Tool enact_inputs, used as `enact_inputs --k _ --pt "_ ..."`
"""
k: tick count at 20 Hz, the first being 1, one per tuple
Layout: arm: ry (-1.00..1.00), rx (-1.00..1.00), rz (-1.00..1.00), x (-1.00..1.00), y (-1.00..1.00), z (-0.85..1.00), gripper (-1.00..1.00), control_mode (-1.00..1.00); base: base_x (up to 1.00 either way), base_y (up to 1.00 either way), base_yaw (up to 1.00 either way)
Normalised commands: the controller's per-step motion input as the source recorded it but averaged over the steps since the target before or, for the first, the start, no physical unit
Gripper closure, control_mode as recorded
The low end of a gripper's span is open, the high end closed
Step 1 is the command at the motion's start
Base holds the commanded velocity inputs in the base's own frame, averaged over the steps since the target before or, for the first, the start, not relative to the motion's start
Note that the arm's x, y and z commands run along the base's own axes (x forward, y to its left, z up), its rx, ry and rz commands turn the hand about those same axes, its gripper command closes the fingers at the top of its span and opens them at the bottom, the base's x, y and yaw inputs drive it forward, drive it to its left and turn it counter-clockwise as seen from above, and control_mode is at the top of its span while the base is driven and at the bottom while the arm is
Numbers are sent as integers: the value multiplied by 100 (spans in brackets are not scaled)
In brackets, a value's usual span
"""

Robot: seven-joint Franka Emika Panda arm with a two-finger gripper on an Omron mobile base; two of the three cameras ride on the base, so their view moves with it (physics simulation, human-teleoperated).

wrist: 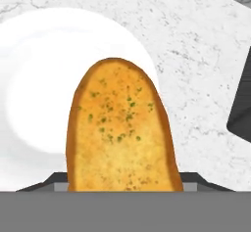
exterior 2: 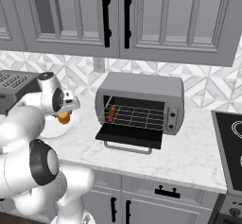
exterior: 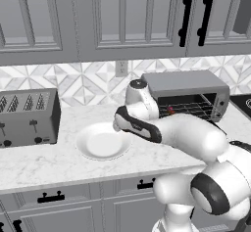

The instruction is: Pick up the kebab skewer and baguette bread, and place them inside the toaster oven. Close the toaster oven door and start by setting the timer.

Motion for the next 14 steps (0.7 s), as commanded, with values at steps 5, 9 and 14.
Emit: enact_inputs --k 5,9,14 --pt "0 0 -11 -33 -99 82 100 -100 0 0 0" --pt "0 0 -9 -21 -100 55 100 -100 0 0 0" --pt "0 0 -14 -2 -100 44 100 -100 0 0 0"
